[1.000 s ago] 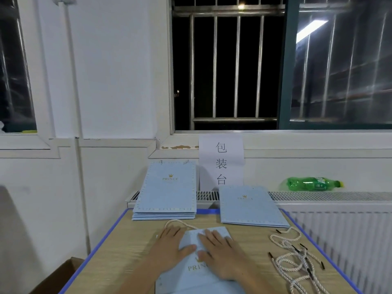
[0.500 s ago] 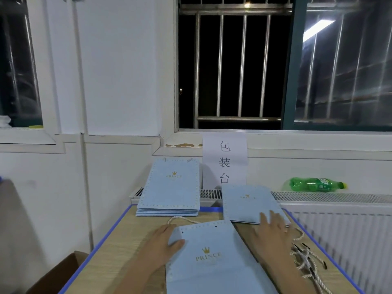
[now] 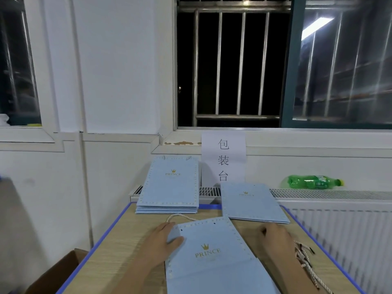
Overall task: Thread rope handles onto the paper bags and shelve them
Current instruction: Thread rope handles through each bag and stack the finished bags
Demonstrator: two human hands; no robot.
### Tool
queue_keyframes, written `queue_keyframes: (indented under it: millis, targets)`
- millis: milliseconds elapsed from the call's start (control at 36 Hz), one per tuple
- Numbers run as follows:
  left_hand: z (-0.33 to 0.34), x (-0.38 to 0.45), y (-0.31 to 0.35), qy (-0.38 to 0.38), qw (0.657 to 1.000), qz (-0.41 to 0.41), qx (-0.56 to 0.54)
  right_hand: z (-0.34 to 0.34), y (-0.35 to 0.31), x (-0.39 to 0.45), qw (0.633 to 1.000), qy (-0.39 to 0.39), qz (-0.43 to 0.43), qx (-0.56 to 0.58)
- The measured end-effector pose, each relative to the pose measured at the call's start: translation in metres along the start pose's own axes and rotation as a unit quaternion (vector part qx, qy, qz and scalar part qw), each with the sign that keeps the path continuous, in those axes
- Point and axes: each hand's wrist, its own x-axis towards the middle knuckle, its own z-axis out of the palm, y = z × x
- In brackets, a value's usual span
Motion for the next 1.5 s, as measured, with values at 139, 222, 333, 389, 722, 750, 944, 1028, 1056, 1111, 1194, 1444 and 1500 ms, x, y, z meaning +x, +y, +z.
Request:
queue_keyframes:
  millis: [139,222,333,389,722,750,944,1028,1056,1111,1194,1444,1500]
  targets:
    - [0.002,0.0,-0.002,0.011,1.0,0.004,0.007,0.003,0.002,0.001,0.997,0.042,-0.026,0.061]
    - [0.003,0.003,-0.006,0.022,1.0,0.002,-0.002,0.004,0.0,0.002,0.977,0.11,-0.015,0.184]
    - [0.003,0.002,-0.001,0.029,0.999,0.016,0.022,-0.01,-0.015,0.006,0.868,0.137,0.047,0.476]
    - [0.004,0.003,-0.004,0.029,0.999,0.017,0.007,-0.025,-0.026,0.008,0.82,0.162,0.049,0.547]
    - [0.013,0.004,-0.008,0.157,0.978,0.056,0.129,-0.109,-0.111,0.03,0.79,0.042,-0.148,0.593]
    - [0.013,0.003,-0.01,0.183,0.971,0.071,0.134,-0.11,-0.119,0.028,0.792,0.027,-0.155,0.589]
    - [0.002,-0.012,0.002,0.23,0.933,0.097,0.258,-0.057,-0.147,0.002,0.84,-0.075,-0.17,0.51]
    - [0.006,-0.01,0.001,0.27,0.92,0.102,0.264,-0.014,-0.141,-0.008,0.884,-0.106,-0.167,0.423]
    - [0.007,-0.009,0.001,0.284,0.917,0.1,0.263,-0.001,-0.138,-0.011,0.893,-0.118,-0.162,0.404]
    - [0.008,-0.009,0.003,0.296,0.912,0.094,0.269,0.024,-0.13,-0.017,0.896,-0.143,-0.149,0.393]
    - [0.01,-0.007,0.009,0.267,0.915,0.101,0.285,0.04,-0.124,-0.023,0.885,-0.17,-0.134,0.412]
    - [0.026,0.012,0.017,0.093,0.971,0.107,0.19,0.044,-0.126,-0.024,0.887,-0.16,-0.166,0.4]
    - [0.026,0.013,0.016,0.088,0.976,0.097,0.172,0.048,-0.124,-0.023,0.884,-0.146,-0.158,0.414]
